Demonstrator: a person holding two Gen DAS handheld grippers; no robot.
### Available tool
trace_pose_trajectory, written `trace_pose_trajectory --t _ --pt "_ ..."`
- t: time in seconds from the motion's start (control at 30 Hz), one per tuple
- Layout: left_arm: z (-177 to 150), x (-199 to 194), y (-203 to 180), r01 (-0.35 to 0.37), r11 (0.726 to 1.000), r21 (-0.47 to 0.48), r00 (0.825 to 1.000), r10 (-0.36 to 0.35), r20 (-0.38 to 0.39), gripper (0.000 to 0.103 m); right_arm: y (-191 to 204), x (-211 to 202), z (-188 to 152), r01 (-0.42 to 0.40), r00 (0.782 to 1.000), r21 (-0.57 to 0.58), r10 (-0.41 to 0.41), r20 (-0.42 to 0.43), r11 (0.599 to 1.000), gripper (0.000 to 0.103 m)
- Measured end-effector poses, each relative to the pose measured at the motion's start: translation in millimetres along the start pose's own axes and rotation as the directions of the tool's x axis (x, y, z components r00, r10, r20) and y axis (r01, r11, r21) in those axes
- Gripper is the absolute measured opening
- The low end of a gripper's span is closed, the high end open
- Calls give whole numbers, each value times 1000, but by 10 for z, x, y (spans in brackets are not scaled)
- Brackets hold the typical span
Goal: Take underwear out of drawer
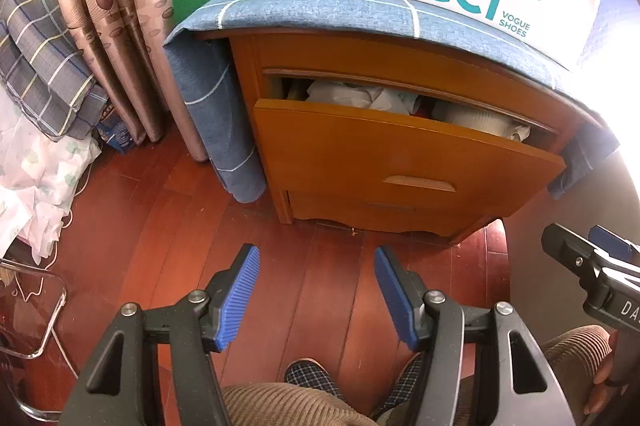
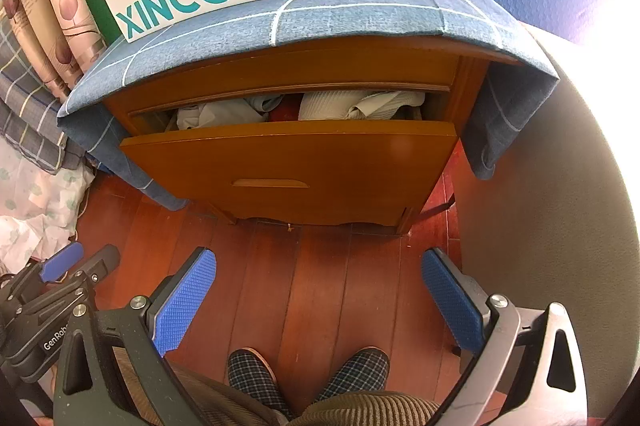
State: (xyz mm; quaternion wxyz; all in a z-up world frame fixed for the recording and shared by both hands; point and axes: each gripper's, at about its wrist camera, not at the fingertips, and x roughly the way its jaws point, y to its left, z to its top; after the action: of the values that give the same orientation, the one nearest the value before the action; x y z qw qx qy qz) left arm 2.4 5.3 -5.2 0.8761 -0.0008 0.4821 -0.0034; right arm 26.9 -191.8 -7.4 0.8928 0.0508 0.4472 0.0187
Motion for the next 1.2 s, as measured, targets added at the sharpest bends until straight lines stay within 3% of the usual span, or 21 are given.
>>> trace_pose_trajectory --t 1.2 --pt "-2 28 -6 3 1000 -8 1000 -3 -7 61 -38 10 -8 -15 1000 9 15 -1 1000 102"
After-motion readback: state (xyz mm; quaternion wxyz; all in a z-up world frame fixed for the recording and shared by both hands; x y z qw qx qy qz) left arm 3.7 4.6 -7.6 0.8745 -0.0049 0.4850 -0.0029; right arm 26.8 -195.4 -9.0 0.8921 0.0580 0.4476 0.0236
